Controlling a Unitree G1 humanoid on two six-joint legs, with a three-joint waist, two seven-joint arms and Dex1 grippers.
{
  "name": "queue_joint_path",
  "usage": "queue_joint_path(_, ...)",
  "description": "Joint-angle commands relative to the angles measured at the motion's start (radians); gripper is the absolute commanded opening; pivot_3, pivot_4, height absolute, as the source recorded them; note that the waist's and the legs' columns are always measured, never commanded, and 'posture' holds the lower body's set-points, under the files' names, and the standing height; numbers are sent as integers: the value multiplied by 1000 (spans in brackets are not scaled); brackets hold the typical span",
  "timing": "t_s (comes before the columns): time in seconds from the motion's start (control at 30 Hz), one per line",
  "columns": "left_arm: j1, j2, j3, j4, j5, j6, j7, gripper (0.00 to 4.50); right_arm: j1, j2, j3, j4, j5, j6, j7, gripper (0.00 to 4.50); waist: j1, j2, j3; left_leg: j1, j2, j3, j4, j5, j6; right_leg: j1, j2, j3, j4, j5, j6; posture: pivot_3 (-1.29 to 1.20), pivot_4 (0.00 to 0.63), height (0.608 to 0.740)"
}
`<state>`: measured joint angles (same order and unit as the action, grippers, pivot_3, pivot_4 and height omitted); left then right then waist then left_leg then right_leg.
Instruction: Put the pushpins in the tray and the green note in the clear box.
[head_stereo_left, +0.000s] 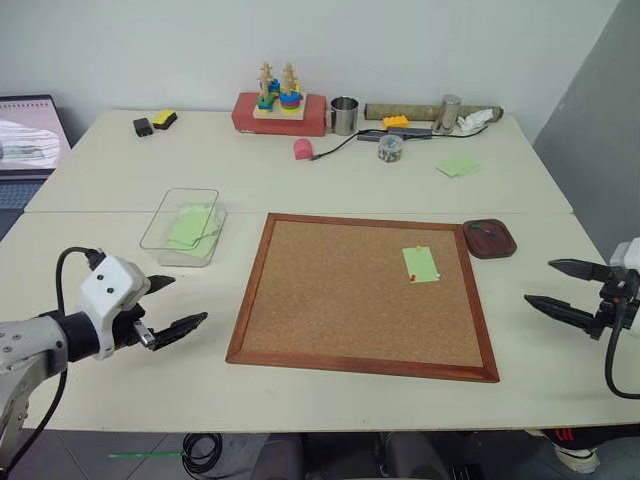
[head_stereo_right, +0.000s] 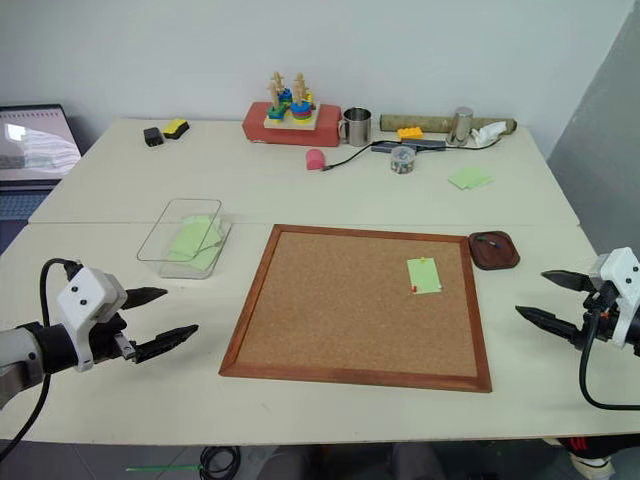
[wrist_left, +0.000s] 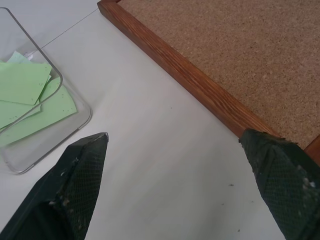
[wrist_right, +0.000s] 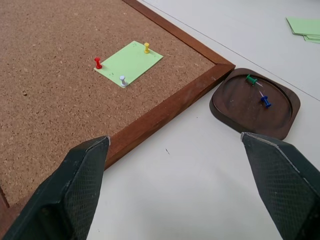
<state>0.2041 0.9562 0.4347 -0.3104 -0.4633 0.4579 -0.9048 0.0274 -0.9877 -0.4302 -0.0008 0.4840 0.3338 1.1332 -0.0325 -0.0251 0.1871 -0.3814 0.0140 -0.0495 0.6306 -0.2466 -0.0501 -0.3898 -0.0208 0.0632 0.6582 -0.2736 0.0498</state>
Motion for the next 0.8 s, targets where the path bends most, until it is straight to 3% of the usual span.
queue_joint_path(0.03, -40, -9, 12, -13, -7, -8, 7, 4500, -22, -32, -10, 0, -13, -21, 18, 4420, 0, 0, 0, 0, 0, 0, 0, 0, 0, 0, 0, 0, 0, 0, 0, 0, 150, 740)
queue_joint_path(0.47, -112, -14, -65, 22, 47, -3, 13, 4500, -63, -33, -4, 26, -37, -49, 24, 4420, 0, 0, 0, 0, 0, 0, 0, 0, 0, 0, 0, 0, 1, 0, 0, 0, 150, 740)
queue_joint_path(0.8, -148, -3, -92, 36, 5, 37, -70, 4500, -17, 0, -10, -4, -42, -73, -12, 4420, 0, 0, 0, 0, 0, 0, 1, 0, 0, 0, 0, 0, 1, 1, -1, 0, 150, 740)
